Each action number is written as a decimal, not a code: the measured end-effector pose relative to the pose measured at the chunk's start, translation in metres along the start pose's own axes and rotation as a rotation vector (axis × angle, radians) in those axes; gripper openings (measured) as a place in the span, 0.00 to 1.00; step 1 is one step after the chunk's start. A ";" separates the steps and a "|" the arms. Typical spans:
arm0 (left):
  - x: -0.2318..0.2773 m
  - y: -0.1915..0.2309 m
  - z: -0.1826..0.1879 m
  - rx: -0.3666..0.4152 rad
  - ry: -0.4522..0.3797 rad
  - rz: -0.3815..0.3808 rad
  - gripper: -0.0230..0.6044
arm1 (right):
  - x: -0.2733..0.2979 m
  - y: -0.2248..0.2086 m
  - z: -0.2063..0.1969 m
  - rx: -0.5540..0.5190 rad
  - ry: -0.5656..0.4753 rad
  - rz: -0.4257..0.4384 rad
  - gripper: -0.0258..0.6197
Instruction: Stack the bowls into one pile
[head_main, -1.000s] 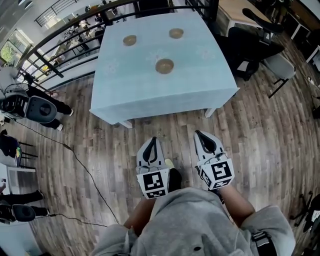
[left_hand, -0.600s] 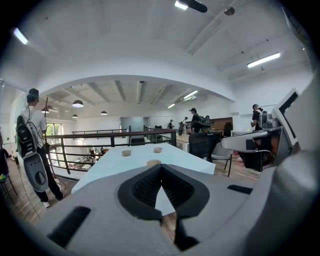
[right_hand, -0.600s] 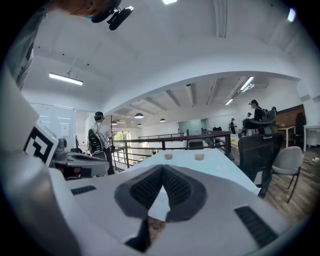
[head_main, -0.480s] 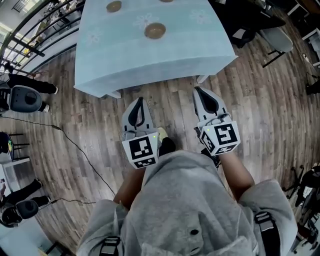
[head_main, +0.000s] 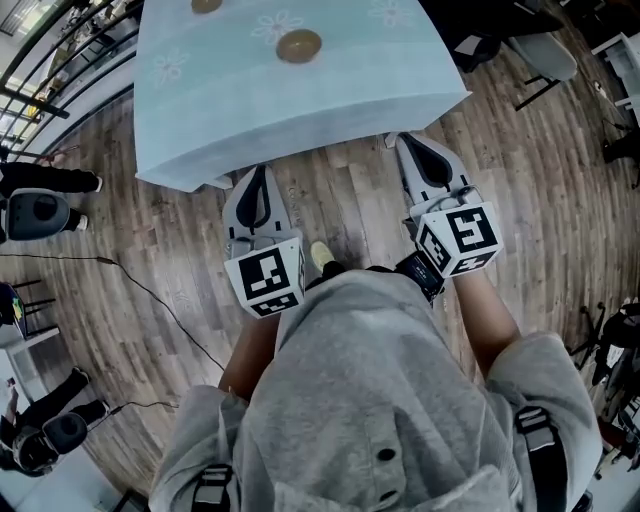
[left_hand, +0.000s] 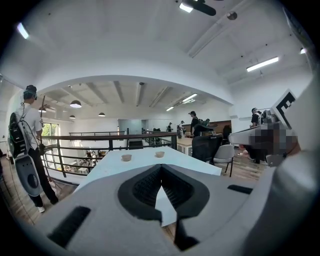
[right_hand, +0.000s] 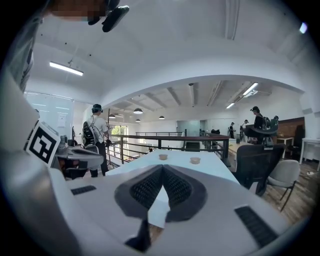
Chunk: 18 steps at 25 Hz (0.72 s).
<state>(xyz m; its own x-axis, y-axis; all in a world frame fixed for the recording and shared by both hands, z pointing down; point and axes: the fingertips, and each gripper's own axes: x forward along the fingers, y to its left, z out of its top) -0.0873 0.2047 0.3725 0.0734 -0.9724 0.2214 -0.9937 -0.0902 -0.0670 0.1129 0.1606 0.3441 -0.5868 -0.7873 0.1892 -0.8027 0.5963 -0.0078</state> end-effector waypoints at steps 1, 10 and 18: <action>0.002 0.003 0.001 -0.001 -0.004 0.000 0.07 | 0.004 0.000 0.001 0.004 -0.002 -0.004 0.08; 0.016 0.023 0.008 0.006 -0.020 -0.012 0.07 | 0.031 0.018 0.000 0.042 -0.011 0.014 0.08; 0.023 0.030 0.007 0.012 -0.017 -0.017 0.07 | 0.041 0.018 -0.001 0.061 -0.017 0.000 0.08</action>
<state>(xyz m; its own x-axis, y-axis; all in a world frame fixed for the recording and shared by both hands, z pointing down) -0.1149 0.1785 0.3688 0.0915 -0.9742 0.2065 -0.9912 -0.1091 -0.0755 0.0744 0.1395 0.3529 -0.5881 -0.7903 0.1721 -0.8074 0.5861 -0.0678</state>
